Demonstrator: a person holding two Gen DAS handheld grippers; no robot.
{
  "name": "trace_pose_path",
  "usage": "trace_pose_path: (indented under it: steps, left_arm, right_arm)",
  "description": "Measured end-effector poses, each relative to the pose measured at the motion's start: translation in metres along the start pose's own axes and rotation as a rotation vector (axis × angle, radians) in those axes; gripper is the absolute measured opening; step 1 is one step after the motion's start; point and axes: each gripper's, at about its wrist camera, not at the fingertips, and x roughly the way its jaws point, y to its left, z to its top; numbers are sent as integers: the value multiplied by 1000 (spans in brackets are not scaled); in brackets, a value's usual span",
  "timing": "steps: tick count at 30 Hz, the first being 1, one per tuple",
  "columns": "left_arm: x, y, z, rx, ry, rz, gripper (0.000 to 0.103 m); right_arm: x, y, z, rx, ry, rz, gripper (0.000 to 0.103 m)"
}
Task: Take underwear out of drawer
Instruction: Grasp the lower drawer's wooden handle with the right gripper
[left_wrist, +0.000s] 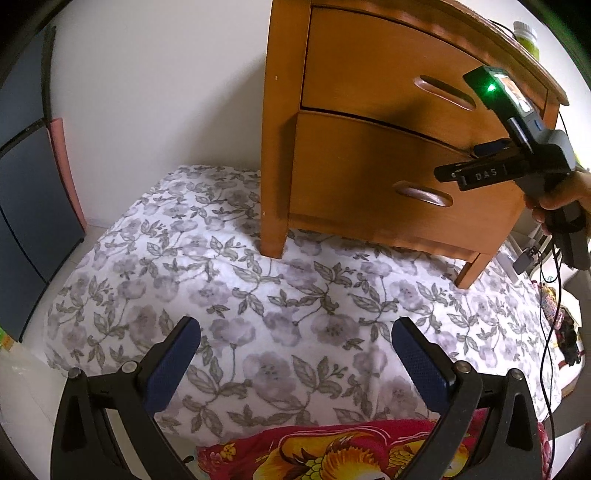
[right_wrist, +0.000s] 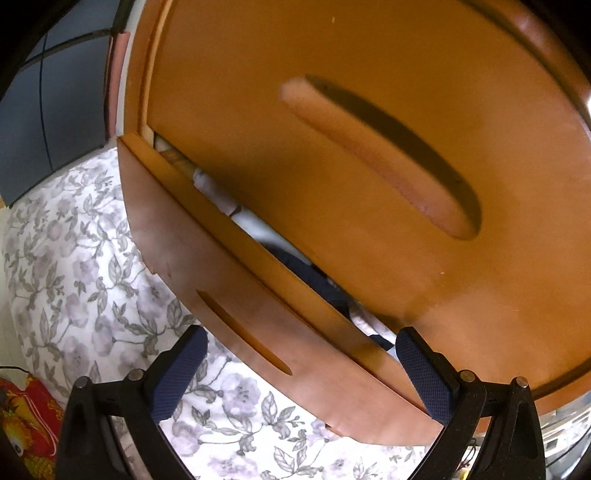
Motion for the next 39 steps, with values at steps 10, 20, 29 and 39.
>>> trace_pose_path:
  steps: [10,20,29,39]
  left_arm:
    - [2,3,0,-13,11,-26,103]
    - [4,5,0,-25,21,-47,103]
    - [5,5,0,-31,25,-58,103]
    - [2,5,1,-36,23,-68,103]
  right_arm:
    - [11,11,3,-78,55,-7,103]
    - [19,17,4,-147,120,-9,103]
    - [18,18,4,-180,160,9,103]
    - [7,21,3,-208,189,36,98]
